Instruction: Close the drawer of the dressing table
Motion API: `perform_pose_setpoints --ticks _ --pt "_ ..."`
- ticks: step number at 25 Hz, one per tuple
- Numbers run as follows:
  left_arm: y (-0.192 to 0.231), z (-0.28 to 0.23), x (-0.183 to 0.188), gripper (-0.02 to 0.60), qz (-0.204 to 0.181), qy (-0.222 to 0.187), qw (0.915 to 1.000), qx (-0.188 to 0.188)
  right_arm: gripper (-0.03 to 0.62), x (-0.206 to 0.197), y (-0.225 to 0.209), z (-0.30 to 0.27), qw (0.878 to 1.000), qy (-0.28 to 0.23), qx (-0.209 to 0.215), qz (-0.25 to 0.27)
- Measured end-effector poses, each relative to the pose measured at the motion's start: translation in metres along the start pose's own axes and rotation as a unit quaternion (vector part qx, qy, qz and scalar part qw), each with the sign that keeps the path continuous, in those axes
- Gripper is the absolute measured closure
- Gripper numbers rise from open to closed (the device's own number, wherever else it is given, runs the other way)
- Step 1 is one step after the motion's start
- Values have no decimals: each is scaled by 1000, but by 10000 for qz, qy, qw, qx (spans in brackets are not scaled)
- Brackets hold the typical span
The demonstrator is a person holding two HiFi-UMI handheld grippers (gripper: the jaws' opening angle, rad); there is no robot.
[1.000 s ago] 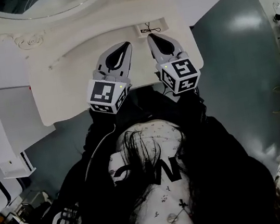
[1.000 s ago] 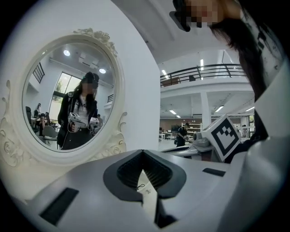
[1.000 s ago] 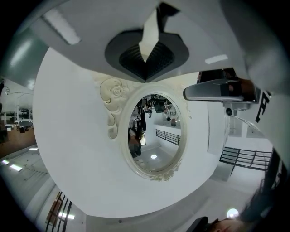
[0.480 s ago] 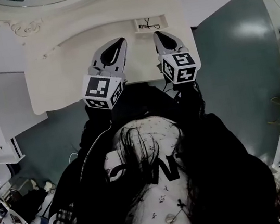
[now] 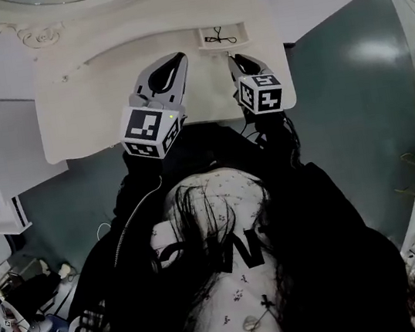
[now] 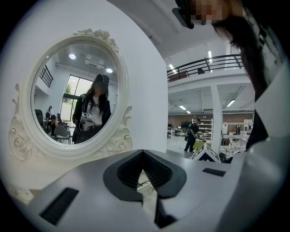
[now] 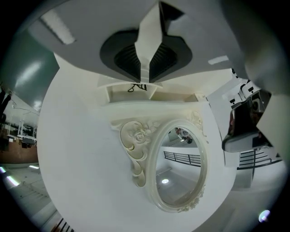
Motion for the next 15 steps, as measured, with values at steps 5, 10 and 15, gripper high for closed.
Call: perform_pose_setpoints --ticks 5,10,15 --pt "1 -2 0 581 -29 37 10000 45 523 -17 -14 -25 9991 404 -104 7" --pt "1 -6 -2 581 -54 73 9999 48 522 -29 -20 -43 9975 695 -129 16" --pt "5 -7 -2 581 -45 94 9999 96 522 -30 -20 -50 9970 756 -176 15"
Point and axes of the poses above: the fingertips, and each gripper's own axes: z backward along the fingers, y to its left, x out of its top, the point moved 7 cm from there along z, backward along the fingers, and after that the axes turned 2 degrees about y, right-handed, at the moved point
